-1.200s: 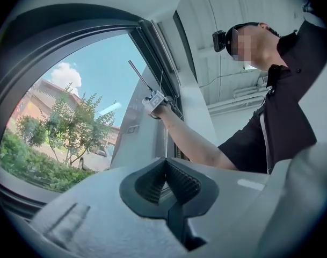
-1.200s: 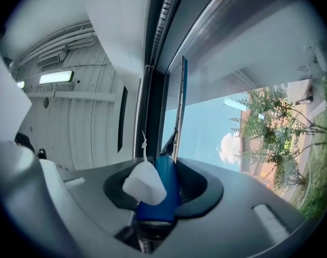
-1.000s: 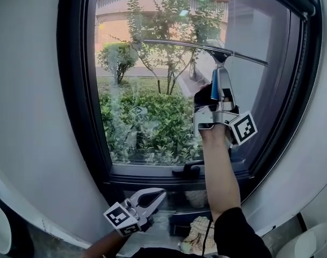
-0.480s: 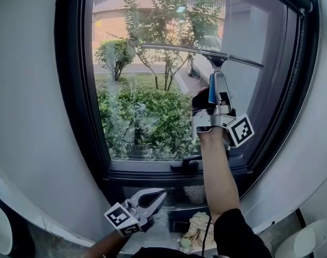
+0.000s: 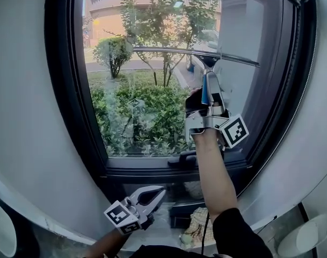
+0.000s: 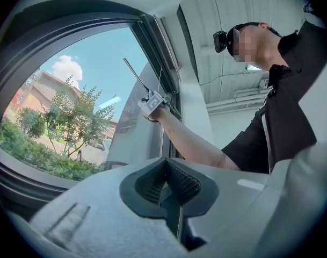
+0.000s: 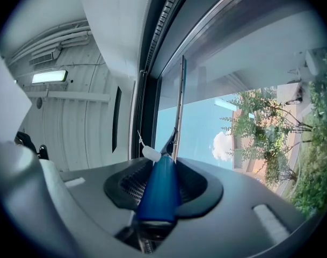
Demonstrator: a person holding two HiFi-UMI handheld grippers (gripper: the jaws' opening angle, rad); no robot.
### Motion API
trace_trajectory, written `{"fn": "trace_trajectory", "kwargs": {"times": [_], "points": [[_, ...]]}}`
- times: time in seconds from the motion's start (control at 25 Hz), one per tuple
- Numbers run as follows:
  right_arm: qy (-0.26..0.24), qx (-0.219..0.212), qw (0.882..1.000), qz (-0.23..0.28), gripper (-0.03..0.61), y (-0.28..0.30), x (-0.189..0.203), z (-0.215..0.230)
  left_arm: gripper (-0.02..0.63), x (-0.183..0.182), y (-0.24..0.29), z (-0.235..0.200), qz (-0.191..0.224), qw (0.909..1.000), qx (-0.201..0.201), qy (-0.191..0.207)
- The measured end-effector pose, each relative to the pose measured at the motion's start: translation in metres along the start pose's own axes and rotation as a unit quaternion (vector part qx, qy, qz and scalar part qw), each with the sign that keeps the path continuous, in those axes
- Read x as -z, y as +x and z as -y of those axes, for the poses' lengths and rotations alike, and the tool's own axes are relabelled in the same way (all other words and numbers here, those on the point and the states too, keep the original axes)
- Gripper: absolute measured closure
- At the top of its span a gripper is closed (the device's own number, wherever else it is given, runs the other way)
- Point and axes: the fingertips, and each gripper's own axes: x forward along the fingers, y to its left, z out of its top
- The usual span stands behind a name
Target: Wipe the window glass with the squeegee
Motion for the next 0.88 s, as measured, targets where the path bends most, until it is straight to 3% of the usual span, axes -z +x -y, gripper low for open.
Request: {"fn": "trace_trajectory", "kwargs": {"times": [0.88], "points": [[0.012, 0.031, 0.999, -0.012, 0.445, -0.043, 0.007, 0.015, 0.618, 0.011, 0.016, 0.017, -0.009, 0.9997, 0.022, -0.002]]}}
